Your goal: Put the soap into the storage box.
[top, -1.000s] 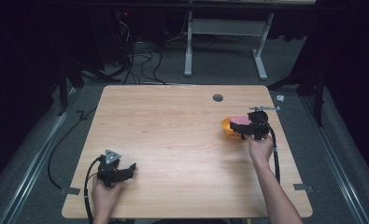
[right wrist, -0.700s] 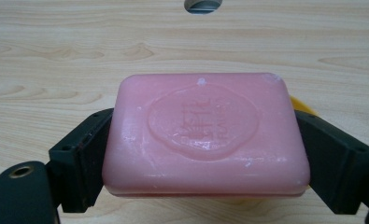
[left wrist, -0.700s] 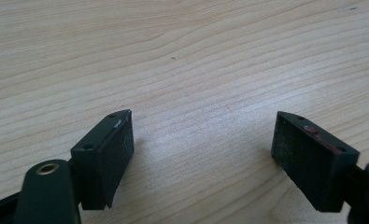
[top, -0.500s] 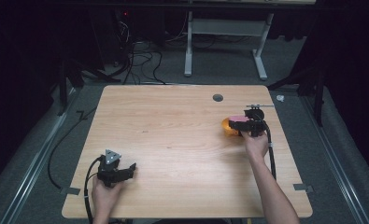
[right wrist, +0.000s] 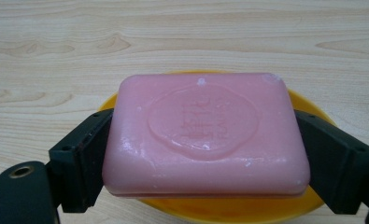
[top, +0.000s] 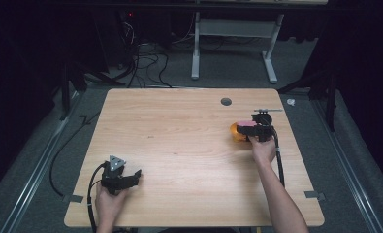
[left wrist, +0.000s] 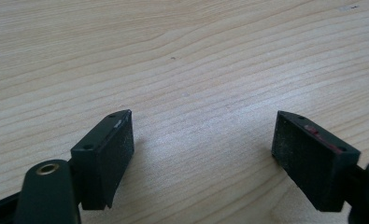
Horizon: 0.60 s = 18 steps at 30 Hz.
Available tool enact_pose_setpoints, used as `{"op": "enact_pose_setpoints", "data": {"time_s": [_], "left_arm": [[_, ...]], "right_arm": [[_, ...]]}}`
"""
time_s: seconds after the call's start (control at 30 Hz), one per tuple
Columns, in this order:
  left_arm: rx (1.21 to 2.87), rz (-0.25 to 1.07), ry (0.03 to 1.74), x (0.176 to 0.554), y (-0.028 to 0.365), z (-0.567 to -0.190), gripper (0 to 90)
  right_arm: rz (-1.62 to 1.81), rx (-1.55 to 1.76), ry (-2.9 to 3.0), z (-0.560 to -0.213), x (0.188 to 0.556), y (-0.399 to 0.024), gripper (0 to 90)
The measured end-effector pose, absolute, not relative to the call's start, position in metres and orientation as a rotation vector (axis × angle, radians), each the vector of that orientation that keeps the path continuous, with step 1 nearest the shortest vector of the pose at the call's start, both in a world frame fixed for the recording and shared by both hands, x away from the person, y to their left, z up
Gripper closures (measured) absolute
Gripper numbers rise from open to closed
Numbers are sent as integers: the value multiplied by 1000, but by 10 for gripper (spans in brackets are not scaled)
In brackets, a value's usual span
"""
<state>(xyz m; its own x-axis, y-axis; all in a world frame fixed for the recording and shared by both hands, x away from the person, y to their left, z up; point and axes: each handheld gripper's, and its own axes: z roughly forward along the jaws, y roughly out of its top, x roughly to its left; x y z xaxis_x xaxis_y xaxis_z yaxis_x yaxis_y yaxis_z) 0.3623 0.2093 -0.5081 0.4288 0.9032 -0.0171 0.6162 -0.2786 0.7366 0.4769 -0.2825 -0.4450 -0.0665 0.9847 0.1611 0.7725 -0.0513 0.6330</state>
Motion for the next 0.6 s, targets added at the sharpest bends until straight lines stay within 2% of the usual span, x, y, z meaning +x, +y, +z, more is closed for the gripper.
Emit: {"op": "enact_pose_setpoints", "data": {"time_s": [0.6], "left_arm": [[2007, 541, 1277, 362, 209, -508, 213]], "right_arm": [[810, 1902, 1865, -455, 482, -277, 132]]}}
